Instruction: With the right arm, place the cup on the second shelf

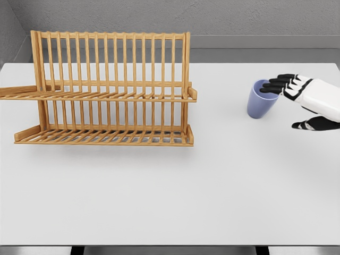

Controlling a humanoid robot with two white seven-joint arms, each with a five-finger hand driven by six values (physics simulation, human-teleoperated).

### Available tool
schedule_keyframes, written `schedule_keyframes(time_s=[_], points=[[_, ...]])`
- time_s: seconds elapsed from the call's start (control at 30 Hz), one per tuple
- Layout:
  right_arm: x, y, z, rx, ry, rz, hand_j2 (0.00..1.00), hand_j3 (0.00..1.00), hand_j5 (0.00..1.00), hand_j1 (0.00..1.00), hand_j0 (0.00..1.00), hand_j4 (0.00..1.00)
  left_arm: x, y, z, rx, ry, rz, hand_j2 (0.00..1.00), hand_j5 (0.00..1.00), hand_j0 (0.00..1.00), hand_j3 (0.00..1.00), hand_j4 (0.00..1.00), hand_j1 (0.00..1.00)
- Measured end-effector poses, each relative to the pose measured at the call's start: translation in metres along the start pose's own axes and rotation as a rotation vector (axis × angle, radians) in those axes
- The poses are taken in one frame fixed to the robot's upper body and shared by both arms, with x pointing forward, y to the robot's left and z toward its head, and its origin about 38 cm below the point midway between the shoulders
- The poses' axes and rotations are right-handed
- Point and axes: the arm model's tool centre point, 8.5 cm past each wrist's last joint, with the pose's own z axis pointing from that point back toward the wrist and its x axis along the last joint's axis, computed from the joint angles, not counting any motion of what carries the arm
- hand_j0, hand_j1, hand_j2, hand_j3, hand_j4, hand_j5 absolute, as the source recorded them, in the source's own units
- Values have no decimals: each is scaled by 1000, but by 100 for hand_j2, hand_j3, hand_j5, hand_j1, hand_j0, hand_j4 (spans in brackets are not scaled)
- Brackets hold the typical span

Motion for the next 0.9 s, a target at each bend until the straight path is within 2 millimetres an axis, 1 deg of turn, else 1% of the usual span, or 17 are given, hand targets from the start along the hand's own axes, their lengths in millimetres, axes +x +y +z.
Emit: schedule_keyframes(time_s=[0.2, 0.23, 0.27, 0.37, 0.4, 0.43, 0.5, 0.53, 0.57, 0.6, 0.67, 0.7, 0.73, 0.9], points=[[-5, 1, 2, 0, 34, -13, 100, 100, 100, 100, 100, 100, 0, 0, 0, 0, 0, 0, 100, 100, 100, 100, 100, 100], [-9, -1, 3, 2, 59, -15, 100, 100, 100, 100, 100, 100, 0, 0, 0, 0, 0, 0, 100, 100, 100, 100, 100, 100], [-12, -7, 3, -1, 76, -5, 100, 100, 100, 100, 100, 100, 0, 0, 0, 0, 0, 0, 100, 100, 100, 100, 100, 100], [-18, -31, -1, 57, 101, 45, 100, 100, 100, 100, 100, 100, 0, 0, 0, 0, 0, 0, 100, 100, 100, 100, 100, 100], [-20, -45, -5, 74, 104, 72, 100, 100, 100, 100, 100, 100, 0, 0, 0, 0, 0, 1, 100, 100, 100, 100, 100, 100], [-21, -65, -11, 69, 101, 112, 100, 100, 100, 100, 100, 100, 0, 0, 0, 0, 0, 0, 100, 100, 100, 100, 100, 100], [-25, -99, -33, 46, 85, 152, 100, 100, 100, 100, 100, 100, 0, 0, 0, 0, 0, 0, 100, 100, 100, 100, 100, 100], [-32, -92, -44, 71, 82, 125, 100, 100, 100, 100, 100, 100, 0, 0, 0, 0, 0, 0, 100, 100, 100, 100, 100, 100], [-39, -76, -52, 112, 83, 89, 100, 100, 100, 100, 100, 100, 0, 0, 0, 0, 0, 0, 100, 100, 100, 100, 100, 100], [-44, -66, -58, 139, 88, 68, 100, 100, 100, 100, 100, 100, 0, 0, 0, 1, 0, 0, 100, 100, 100, 100, 100, 100], [-53, -58, -64, 170, 103, 47, 100, 100, 100, 100, 100, 100, 0, 0, 0, 0, 0, 0, 100, 100, 100, 100, 100, 100], [-56, -59, -65, 175, 109, 48, 100, 100, 100, 100, 100, 100, 0, 0, 0, 0, 0, 0, 100, 100, 100, 100, 100, 100], [-58, -55, -65, 186, 115, 40, 100, 100, 100, 100, 100, 100, 0, 0, 0, 0, 0, 0, 100, 100, 100, 100, 100, 100], [-63, -41, -65, 232, 127, 23, 100, 100, 100, 100, 100, 100, 0, 0, 0, 0, 0, 0, 100, 100, 100, 100, 100, 100]])
